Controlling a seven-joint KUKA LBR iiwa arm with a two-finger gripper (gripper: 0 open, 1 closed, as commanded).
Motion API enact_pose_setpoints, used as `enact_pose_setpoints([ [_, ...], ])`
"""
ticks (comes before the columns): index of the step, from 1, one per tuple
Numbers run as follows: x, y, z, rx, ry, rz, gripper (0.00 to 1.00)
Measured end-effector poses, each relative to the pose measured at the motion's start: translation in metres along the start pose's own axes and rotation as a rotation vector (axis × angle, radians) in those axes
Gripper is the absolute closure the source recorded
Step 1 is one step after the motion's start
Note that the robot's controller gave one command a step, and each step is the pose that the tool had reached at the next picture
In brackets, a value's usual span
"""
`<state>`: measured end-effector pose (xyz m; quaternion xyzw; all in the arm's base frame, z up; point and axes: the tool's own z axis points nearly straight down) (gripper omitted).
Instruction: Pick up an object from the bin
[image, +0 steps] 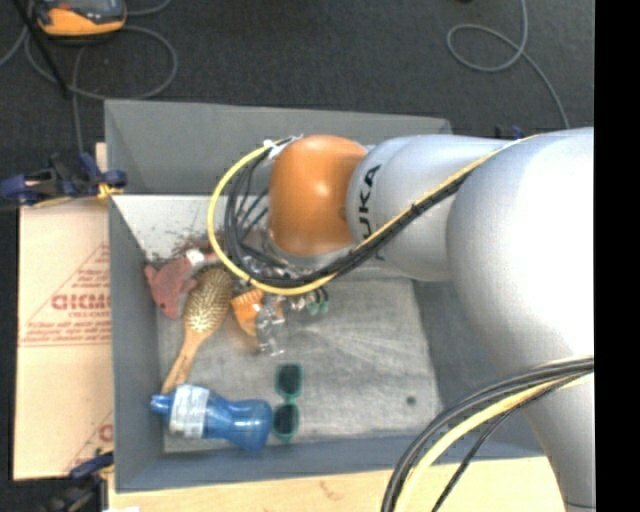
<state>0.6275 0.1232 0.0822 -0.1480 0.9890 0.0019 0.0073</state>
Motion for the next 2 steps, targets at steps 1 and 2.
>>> enact_pose_setpoints([
  [1,0.0,0.0,0.0,0.0,0.0,0.001,1.0],
  [2,-0.006,-0.018,-0.131,0.002,0.011,-0.031,1.0],
])
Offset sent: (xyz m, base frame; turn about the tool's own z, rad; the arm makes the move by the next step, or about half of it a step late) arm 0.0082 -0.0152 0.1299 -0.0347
